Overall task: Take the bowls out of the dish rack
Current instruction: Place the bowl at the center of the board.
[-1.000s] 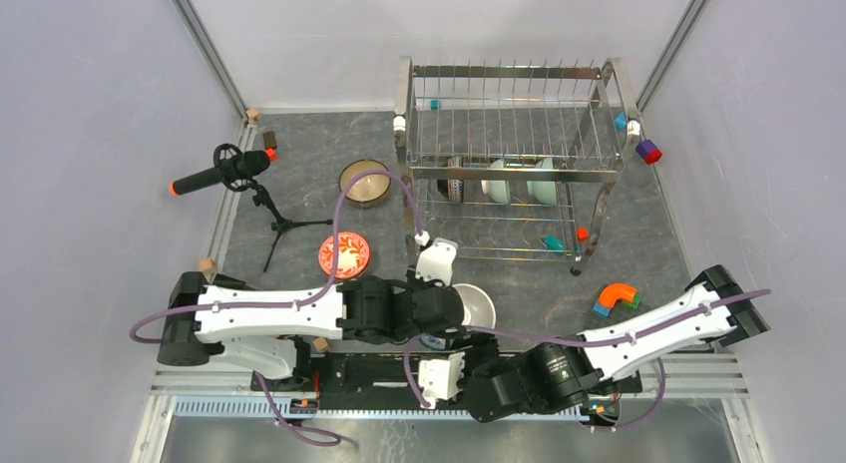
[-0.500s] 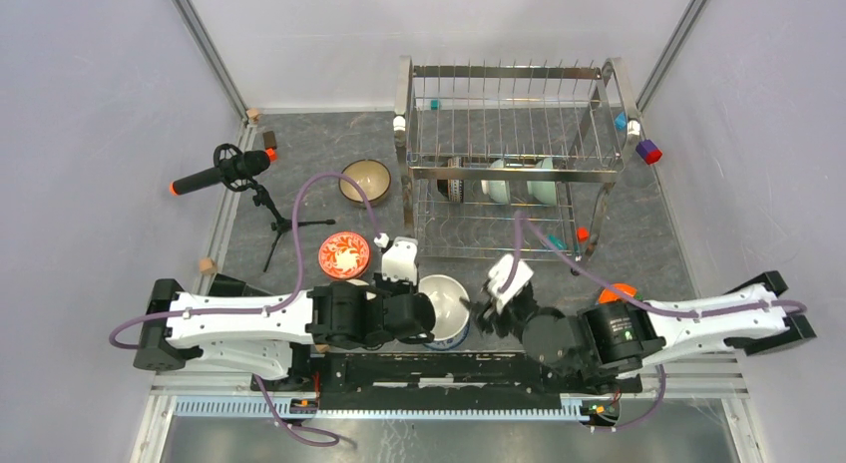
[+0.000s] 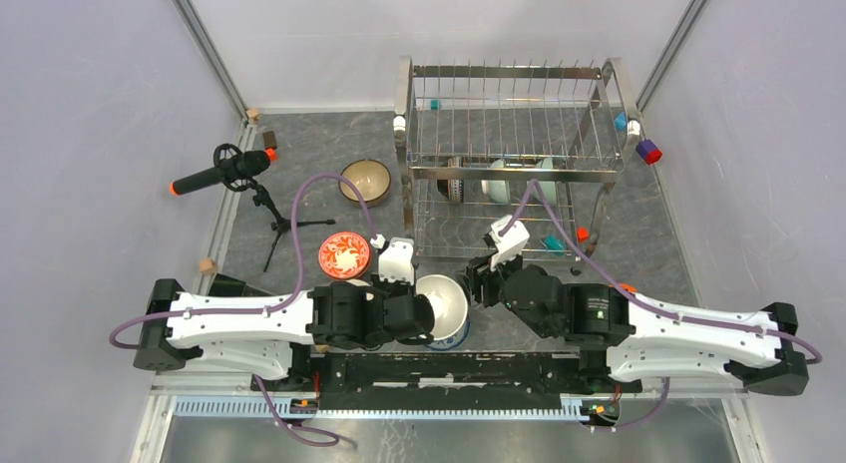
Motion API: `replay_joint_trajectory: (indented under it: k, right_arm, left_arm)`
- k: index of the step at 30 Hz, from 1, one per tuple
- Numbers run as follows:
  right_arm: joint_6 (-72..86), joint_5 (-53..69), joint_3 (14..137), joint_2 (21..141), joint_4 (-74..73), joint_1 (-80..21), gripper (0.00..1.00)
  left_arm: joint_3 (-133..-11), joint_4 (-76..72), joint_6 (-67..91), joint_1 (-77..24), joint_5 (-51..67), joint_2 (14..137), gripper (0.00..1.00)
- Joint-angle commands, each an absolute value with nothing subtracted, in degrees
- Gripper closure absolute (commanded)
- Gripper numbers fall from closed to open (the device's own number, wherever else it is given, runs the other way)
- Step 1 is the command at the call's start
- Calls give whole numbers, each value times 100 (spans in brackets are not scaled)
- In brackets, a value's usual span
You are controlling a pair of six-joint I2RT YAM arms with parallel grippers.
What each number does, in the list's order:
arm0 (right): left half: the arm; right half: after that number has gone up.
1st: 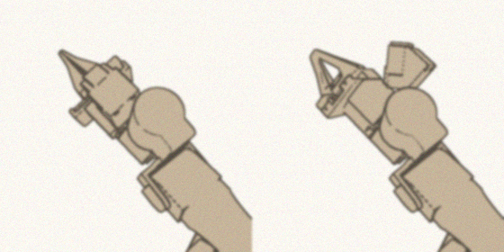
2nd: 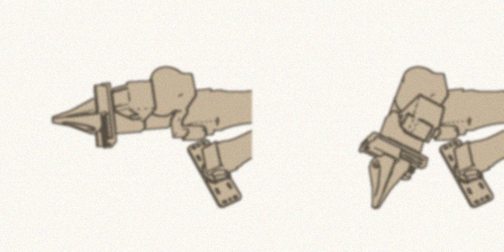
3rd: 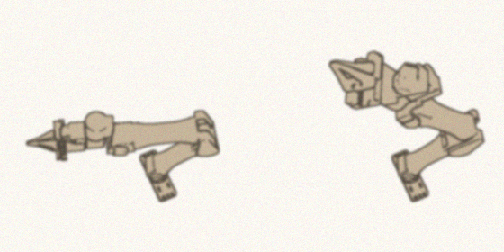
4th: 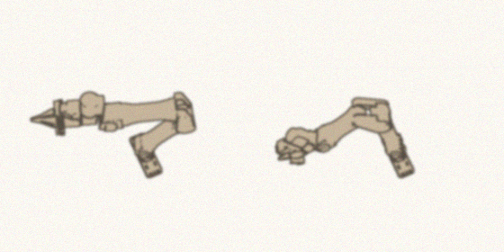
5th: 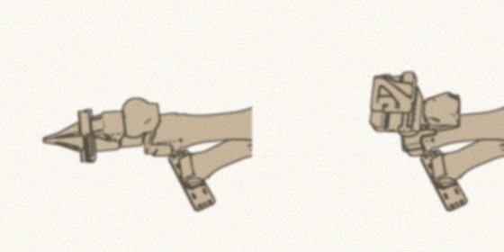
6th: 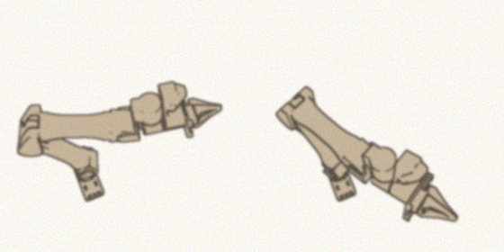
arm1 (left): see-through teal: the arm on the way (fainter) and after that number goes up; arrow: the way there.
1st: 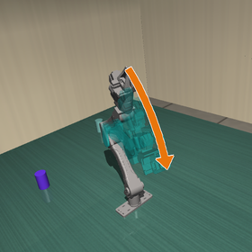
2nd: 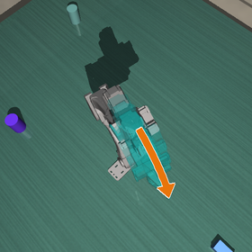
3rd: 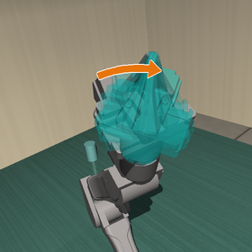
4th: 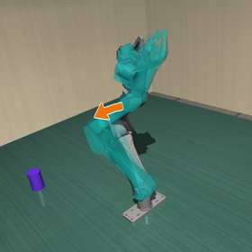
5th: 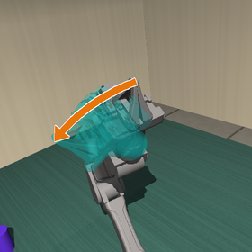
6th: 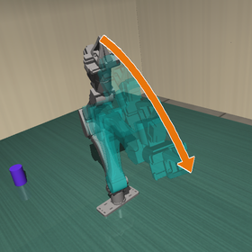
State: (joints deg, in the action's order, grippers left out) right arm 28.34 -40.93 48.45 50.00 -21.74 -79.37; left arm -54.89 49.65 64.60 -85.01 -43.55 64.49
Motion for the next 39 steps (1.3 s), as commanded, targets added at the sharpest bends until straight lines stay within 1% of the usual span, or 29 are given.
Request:
replay_joint_trajectory:
  k: [1, 10, 18, 22, 28, 34, 39]
  right_arm:
    - [3148, -3259, 4576, 5032, -1832, -7642, 43]
    - [3200, -2517, 4174, 5152, -1563, -7298, 50]
    - [3368, -2264, 3844, 4897, -1254, -7260, 46]
    - [3378, -1943, 3807, 5130, -1275, -7260, 50]
    - [3455, -1902, 3708, 5159, -1096, -7259, 59]
    - [3538, -1863, 3797, 5388, -1123, -7252, 63]
    - [3576, -2095, 3823, 5510, -1305, -7237, 66]
  left_arm:
    - [-5555, 4859, 6897, -8542, -4710, 6334, 98]
    - [-5531, 4852, 6831, -8540, -4736, 6210, 98]
    - [-5419, 4837, 6865, -8540, -4737, 6141, 98]
    - [-5366, 4740, 6849, -8540, -4737, 6044, 98]
    - [-5368, 4641, 6784, -8543, -4715, 6008, 98]
    - [-5430, 4547, 6737, -8536, -4683, 6187, 98]
    - [-5591, 4527, 6659, -8538, -4666, 6356, 98]
